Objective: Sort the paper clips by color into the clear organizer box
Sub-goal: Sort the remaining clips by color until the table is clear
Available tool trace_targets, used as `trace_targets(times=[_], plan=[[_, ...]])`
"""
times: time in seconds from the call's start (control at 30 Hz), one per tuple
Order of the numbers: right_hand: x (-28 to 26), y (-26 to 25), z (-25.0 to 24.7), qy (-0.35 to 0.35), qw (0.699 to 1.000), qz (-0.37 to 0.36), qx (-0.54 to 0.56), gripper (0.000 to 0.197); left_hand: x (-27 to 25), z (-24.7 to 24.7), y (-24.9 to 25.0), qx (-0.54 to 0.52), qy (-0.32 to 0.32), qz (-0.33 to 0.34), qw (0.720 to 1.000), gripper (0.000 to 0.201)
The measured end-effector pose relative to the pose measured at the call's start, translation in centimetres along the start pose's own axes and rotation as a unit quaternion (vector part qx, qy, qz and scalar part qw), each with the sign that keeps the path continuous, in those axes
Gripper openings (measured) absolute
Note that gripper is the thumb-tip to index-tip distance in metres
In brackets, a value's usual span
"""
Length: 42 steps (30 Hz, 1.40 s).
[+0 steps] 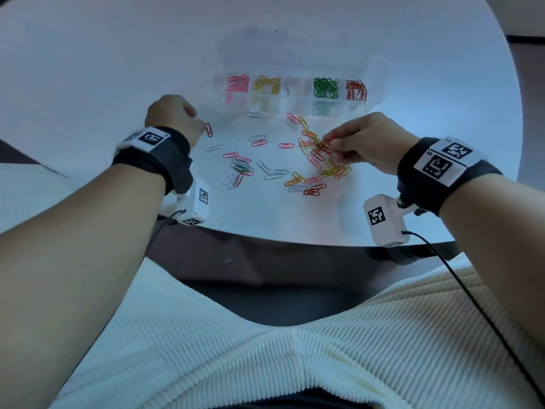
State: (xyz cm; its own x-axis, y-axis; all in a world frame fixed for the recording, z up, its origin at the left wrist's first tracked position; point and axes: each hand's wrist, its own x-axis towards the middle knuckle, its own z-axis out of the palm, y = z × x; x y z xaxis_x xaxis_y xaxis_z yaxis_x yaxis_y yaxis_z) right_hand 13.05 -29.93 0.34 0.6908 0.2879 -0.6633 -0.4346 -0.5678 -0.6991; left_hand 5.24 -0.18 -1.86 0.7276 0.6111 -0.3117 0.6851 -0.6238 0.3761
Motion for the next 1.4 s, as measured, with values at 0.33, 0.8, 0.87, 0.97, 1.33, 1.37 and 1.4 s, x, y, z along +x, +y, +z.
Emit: trace_targets(times=[0.33,0.8,0.87,0.97,1.33,1.37,1.4], plan=[[-0.4,-0.7,0.3,-0.016,0.994,0.046,0.099,0.024,-0.6,0.3,1.1,-0.033,-0.001,0.004,0.999,0.026],[-1.0,-1.8,0.6,-0.126,0.963,0.094,0.220,0.046,-2.0,0.8,2.1,0.019,-0.048,0.014,0.999,0.021],[-0.7,-1.5,0.8,-0.099,0.977,0.074,0.175,0.048,-1.9,0.7,2.1,0.017,-0.052,0.010,0.998,0.021],[-0.3,-0.9,1.1,-0.084,0.985,0.046,0.140,0.039,-2.0,0.7,2.0,0.022,-0.051,0.012,0.998,0.020],[-0.4,-0.2,1.8,0.004,0.995,-0.015,-0.102,0.037,-3.2,-0.1,3.8,0.097,-0.150,0.039,0.983,0.028],[-0.5,-0.4,1.9,0.023,0.987,-0.031,-0.155,0.034,-3.5,-0.2,4.2,0.118,-0.161,0.054,0.978,0.029],[-0.5,-0.5,1.9,0.044,0.976,-0.052,-0.207,0.030,-3.6,-0.2,4.5,0.136,-0.174,0.081,0.972,0.023]])
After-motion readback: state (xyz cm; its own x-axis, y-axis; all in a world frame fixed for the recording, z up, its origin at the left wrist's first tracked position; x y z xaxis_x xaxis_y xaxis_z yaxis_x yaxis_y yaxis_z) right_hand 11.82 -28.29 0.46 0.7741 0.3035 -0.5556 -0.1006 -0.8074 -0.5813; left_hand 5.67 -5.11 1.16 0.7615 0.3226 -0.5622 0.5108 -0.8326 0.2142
